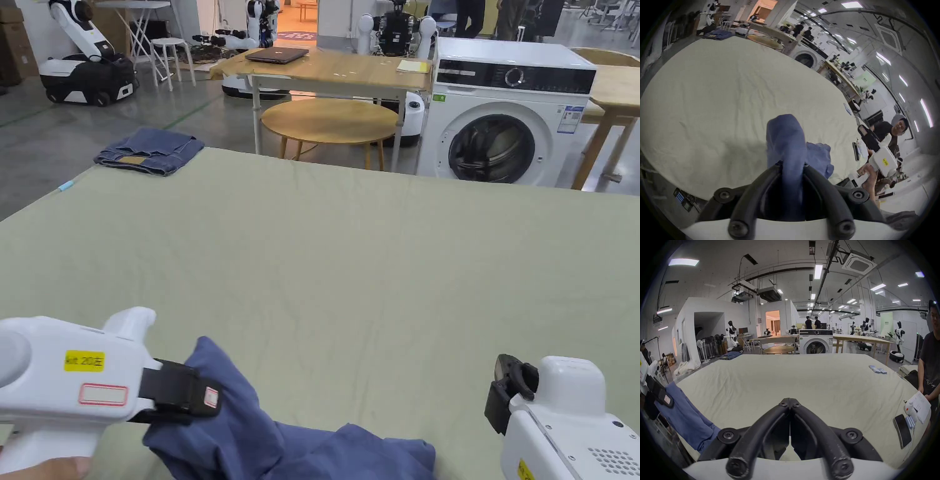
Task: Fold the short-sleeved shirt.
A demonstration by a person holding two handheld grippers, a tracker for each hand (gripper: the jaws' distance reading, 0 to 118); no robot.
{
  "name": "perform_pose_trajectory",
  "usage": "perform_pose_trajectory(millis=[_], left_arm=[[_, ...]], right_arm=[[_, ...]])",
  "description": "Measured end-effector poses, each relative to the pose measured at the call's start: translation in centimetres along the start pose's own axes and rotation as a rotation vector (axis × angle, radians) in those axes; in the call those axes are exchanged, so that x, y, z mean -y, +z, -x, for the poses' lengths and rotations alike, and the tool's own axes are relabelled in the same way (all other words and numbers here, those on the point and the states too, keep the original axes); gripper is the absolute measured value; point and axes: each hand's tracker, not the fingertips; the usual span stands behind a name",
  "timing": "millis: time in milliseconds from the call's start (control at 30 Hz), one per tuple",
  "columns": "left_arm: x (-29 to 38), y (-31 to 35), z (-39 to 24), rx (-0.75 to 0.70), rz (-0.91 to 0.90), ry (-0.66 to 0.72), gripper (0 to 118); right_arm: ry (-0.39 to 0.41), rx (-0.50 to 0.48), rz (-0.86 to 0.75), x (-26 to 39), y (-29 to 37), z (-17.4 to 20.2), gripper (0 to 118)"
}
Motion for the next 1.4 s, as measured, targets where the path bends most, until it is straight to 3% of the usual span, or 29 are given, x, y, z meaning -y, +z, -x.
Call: perform_pose_trajectory(millis=[400,600,767,833,900,967,1167,1233,1267,1400], left_arm=[[1.2,-11.5,-7.9,-0.005,0.206,-0.136,5],[2.8,-18.5,-9.7,-0.046,0.266,-0.112,5],[3.6,-19.8,-9.5,-0.062,0.267,-0.065,5],[3.6,-19.3,-9.1,-0.028,0.268,-0.055,15],[3.3,-18.4,-9.2,0.059,0.278,-0.020,36],[3.1,-17.1,-9.1,0.097,0.271,-0.017,44],[1.8,-13.5,-8.5,0.235,0.166,0.029,44],[2.1,-13.4,-7.8,0.286,0.109,0.052,32],[2.3,-14.1,-7.4,0.281,0.116,0.061,19],[3.7,-19.2,-5.5,0.250,0.217,0.129,7]], right_arm=[[-0.033,0.003,0.028,0.2,0.4,-1.1,0],[-0.033,0.008,0.037,0.3,0.5,-1.4,0],[-0.036,0.014,0.047,0.4,0.4,-1.7,0],[-0.035,0.018,0.050,0.5,0.4,-1.8,0],[-0.032,0.016,0.055,0.5,0.3,-1.8,0],[-0.030,0.015,0.058,0.5,0.3,-1.8,0],[-0.031,0.017,0.055,0.6,0.6,-1.9,0],[-0.037,0.019,0.054,0.7,0.6,-2.0,0],[-0.040,0.019,0.054,0.7,0.7,-2.0,0],[-0.045,0.016,0.062,0.9,0.6,-2.1,0]])
